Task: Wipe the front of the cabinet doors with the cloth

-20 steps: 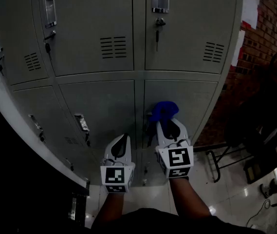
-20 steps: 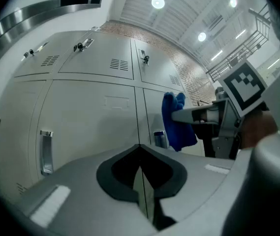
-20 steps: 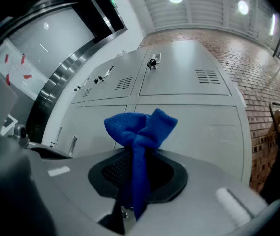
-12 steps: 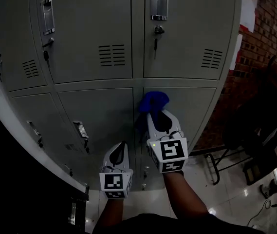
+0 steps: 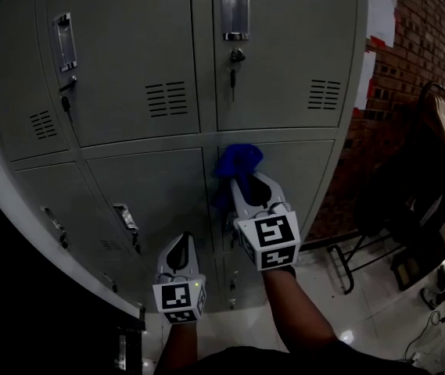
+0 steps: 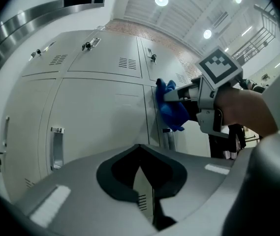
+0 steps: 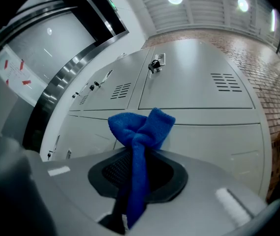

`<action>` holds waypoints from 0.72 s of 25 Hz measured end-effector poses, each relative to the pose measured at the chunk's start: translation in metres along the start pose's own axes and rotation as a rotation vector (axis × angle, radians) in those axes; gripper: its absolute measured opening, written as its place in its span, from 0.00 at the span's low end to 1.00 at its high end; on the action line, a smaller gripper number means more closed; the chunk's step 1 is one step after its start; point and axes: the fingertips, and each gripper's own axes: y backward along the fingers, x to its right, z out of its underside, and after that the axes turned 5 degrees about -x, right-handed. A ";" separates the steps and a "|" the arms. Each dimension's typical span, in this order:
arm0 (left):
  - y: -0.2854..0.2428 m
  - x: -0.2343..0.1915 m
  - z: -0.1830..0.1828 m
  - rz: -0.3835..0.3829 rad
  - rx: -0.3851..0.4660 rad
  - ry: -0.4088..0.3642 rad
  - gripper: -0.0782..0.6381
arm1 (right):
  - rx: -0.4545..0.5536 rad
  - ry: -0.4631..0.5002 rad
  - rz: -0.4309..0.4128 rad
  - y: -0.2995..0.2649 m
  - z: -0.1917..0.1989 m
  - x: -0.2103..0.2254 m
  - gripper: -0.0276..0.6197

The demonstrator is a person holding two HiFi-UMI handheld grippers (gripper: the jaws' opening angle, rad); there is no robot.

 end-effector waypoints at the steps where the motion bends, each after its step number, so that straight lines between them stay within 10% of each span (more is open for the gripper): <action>1: 0.001 -0.003 0.000 -0.008 0.000 0.004 0.13 | -0.002 0.002 0.009 0.002 0.002 0.005 0.15; 18: 0.013 0.023 0.011 0.012 -0.024 0.012 0.13 | -0.036 -0.018 0.177 0.049 0.016 0.125 0.14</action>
